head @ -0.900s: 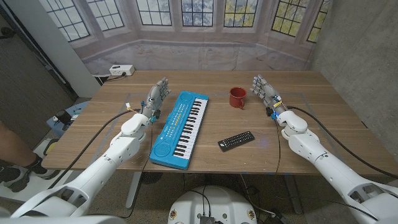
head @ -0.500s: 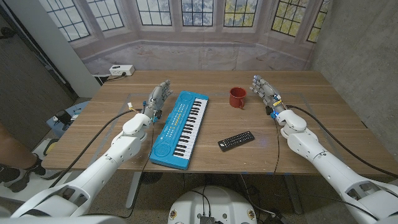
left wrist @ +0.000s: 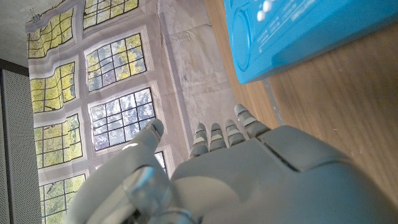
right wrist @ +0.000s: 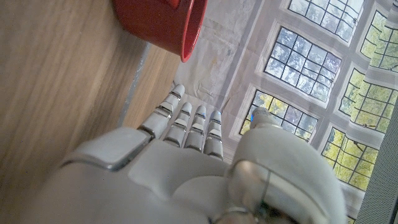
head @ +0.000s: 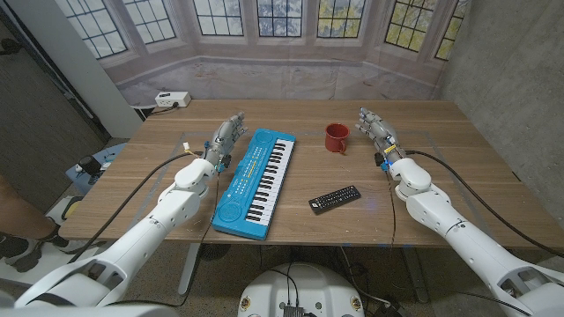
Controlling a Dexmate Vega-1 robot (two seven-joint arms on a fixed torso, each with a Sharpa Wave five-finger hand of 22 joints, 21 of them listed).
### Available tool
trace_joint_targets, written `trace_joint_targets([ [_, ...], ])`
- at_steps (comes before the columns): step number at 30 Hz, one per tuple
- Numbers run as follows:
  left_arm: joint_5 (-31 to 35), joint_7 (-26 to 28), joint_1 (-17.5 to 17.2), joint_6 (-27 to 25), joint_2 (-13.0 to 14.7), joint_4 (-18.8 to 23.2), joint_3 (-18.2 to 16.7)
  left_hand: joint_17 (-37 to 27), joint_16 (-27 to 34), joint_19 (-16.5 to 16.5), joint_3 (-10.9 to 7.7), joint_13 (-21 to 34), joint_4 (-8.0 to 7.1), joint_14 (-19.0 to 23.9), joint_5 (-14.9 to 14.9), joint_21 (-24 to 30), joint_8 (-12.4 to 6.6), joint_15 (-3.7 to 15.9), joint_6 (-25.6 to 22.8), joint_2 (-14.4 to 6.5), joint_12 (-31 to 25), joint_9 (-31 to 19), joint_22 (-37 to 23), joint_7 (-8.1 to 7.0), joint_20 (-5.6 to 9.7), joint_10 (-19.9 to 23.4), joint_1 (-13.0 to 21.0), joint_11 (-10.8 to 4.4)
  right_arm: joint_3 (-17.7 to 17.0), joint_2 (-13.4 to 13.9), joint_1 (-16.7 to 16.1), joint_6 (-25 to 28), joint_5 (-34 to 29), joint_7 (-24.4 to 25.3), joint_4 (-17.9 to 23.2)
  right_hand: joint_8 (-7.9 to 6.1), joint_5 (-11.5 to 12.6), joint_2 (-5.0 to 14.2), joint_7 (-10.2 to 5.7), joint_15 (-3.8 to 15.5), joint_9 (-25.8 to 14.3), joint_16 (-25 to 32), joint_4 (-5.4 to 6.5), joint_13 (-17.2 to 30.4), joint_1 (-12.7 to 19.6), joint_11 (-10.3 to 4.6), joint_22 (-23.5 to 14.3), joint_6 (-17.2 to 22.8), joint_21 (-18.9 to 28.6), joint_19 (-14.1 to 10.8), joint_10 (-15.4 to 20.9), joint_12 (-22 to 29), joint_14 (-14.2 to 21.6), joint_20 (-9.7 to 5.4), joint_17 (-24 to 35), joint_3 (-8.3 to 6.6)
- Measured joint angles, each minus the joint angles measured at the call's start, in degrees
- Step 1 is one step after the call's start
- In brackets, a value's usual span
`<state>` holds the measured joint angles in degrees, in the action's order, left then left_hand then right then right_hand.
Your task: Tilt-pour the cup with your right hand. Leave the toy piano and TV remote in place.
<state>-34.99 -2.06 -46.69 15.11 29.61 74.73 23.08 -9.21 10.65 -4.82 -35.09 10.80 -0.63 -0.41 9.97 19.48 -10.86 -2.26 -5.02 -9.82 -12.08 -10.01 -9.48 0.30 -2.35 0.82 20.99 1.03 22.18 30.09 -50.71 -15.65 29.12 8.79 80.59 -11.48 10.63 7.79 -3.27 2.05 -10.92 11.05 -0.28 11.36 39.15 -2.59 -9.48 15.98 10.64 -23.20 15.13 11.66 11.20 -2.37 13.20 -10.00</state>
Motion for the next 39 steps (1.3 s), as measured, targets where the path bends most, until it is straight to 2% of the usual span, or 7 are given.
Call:
trace_joint_targets([
  [5,0.2,-0.3,0.4,0.2,-0.1,-0.4,0.2,0.0,0.0,-0.2,0.01,0.0,0.49,0.2,0.2,-0.2,0.00,0.22,0.0,-0.1,0.0,0.0,0.0,0.00,-0.21,0.0,0.6,0.00,0.3,0.4,-1.0,1.2,-2.3,3.0,2.3,0.00,0.0,-0.53,0.00,0.00,0.0,0.0,-0.92,0.0,0.5,-0.31,0.0,0.0,0.0,0.0,0.5,0.0,0.0,-0.02,-0.3,0.03],
  [13,0.5,-0.6,0.8,0.7,-0.2,-1.1,0.3,0.0,0.0,-0.4,-0.16,0.0,0.67,0.5,0.2,-0.2,0.00,-0.10,0.0,-0.1,0.0,0.0,0.0,0.00,-0.42,0.3,0.6,0.31,0.9,0.6,-2.1,2.2,-4.2,5.4,4.9,0.00,-0.3,-1.43,1.36,-0.01,0.0,0.0,-2.51,0.0,1.4,0.65,0.0,0.5,0.0,0.1,1.5,0.0,-0.4,-0.11,-0.9,0.04],
  [14,0.5,-0.6,0.8,0.7,-0.2,-1.1,0.3,0.0,0.0,-0.4,0.00,0.0,0.82,0.5,0.2,-0.2,0.00,-0.10,0.0,-0.1,0.0,0.0,0.0,0.00,-0.42,0.3,0.6,0.31,1.0,0.5,-2.2,3.1,-6.5,8.1,5.1,0.00,-0.3,-1.65,1.57,0.14,0.0,0.0,-2.76,0.0,1.6,0.82,0.0,0.7,0.0,0.1,1.6,0.0,-0.6,-0.11,-1.0,0.11],
  [18,0.5,-0.9,1.1,0.9,-0.2,-1.6,0.3,0.0,0.0,-0.4,0.00,0.0,0.81,0.5,0.2,-0.2,0.00,-0.09,0.0,0.1,0.0,0.0,0.0,0.00,-0.42,0.3,0.8,0.31,1.3,0.2,-2.4,3.8,-8.3,10.3,5.7,-0.39,-0.3,-2.26,3.53,0.29,0.2,0.0,-4.01,-0.2,2.3,3.00,0.0,2.1,0.0,0.1,3.3,0.3,-0.7,-0.11,-1.2,0.28],
  [24,0.5,-1.6,1.8,1.3,-0.4,-2.9,0.3,0.0,0.0,-0.4,-0.07,0.0,1.20,0.5,0.2,-0.5,0.00,-0.09,-0.3,-0.2,0.0,0.0,0.0,0.31,-0.42,0.3,1.1,0.30,1.7,-0.6,-3.1,4.7,-11.0,13.8,7.0,-0.62,-0.3,-2.79,5.98,-1.39,0.3,0.8,-5.14,-0.5,2.8,5.86,0.0,4.5,0.0,-0.3,6.0,0.4,0.9,0.34,-1.7,0.08],
  [28,0.5,-2.6,2.6,1.8,-0.8,-4.3,0.4,0.0,0.0,-0.5,-0.17,0.0,1.29,0.5,0.2,-0.6,0.00,-0.10,-0.3,-0.2,0.0,-0.3,0.0,0.31,-0.31,0.3,1.1,0.30,1.9,-1.1,-3.7,5.4,-12.7,16.0,8.1,-0.83,-0.3,-3.47,7.09,-1.77,0.5,0.8,-6.24,-0.7,3.5,7.10,0.0,5.6,0.0,-0.7,7.3,0.9,1.8,0.73,-2.0,-0.05],
  [39,0.5,-4.6,4.7,2.6,-1.7,-7.6,0.9,0.0,-0.3,-0.8,-0.07,0.0,1.67,0.5,0.2,-0.8,0.00,-0.09,-0.4,-0.1,0.0,-0.3,-0.3,0.19,-0.62,0.6,1.5,0.62,2.1,-2.0,-6.3,7.3,-18.0,22.8,11.4,-0.83,-0.3,-4.45,7.90,-2.17,0.5,1.3,-7.53,-1.0,4.4,7.05,0.2,6.4,0.0,-1.1,8.9,0.9,3.4,1.14,-2.3,-0.11],
])
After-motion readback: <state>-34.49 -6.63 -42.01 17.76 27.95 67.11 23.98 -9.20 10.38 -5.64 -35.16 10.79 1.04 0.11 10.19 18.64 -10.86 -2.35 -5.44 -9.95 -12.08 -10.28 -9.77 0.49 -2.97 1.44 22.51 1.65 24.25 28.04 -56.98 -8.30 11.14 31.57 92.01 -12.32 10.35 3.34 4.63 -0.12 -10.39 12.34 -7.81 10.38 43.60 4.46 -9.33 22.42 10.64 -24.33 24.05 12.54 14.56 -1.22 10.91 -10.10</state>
